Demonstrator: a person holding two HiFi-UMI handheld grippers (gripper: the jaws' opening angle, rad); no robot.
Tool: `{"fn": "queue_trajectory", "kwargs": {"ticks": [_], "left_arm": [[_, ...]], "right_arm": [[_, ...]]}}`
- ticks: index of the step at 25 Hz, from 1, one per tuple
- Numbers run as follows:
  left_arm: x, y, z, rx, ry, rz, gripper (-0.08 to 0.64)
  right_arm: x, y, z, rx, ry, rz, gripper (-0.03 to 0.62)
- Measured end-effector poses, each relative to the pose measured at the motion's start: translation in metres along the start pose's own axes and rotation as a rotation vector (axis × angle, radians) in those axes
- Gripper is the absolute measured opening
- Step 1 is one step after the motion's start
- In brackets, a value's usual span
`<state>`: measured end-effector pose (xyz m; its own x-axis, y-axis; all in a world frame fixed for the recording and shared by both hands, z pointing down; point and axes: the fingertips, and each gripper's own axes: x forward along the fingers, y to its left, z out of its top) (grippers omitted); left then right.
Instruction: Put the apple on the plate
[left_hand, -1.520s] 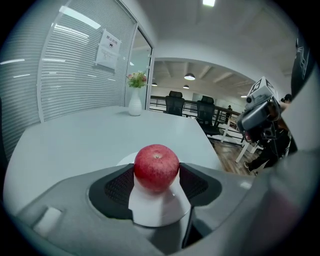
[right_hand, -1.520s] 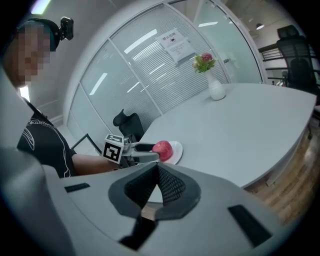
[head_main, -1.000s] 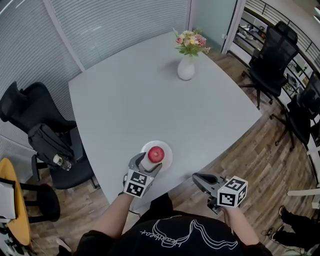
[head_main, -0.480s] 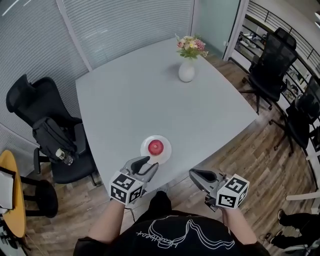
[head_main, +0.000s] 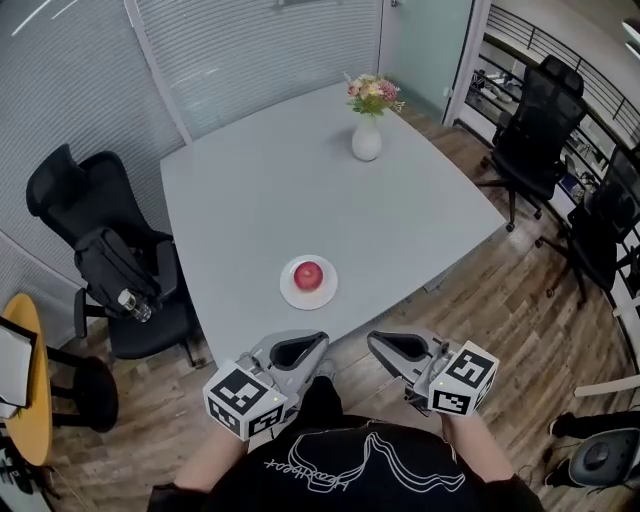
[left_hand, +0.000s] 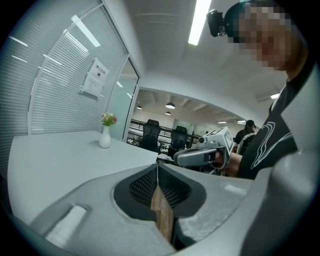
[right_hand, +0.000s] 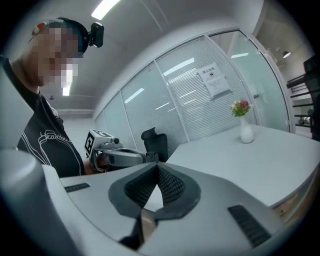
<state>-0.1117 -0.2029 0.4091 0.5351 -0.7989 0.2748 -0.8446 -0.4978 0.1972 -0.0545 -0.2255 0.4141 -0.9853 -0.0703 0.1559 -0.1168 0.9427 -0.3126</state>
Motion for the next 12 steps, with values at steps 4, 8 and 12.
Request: {"fn": "queue_trajectory", "kwargs": {"ticks": [4, 8, 12], "left_arm": [[-0.011, -0.024, -0.004, 0.002, -0.007, -0.007, 0.018], [-0.016, -0.037, -0.007, -0.004, -0.008, 0.002, 0.018], [-0.017, -0.046, -0.004, 0.016, -0.009, 0.006, 0.017]], "right_arm": [[-0.010, 0.026, -0.001, -0.043, 0.016, 0.027, 0.008], [-0.018, 0.041, 0.000, -0.087, 0.014, 0.022, 0.008], [-0.025, 0.046, -0.001, -0.082, 0.018, 0.014, 0.008]]}}
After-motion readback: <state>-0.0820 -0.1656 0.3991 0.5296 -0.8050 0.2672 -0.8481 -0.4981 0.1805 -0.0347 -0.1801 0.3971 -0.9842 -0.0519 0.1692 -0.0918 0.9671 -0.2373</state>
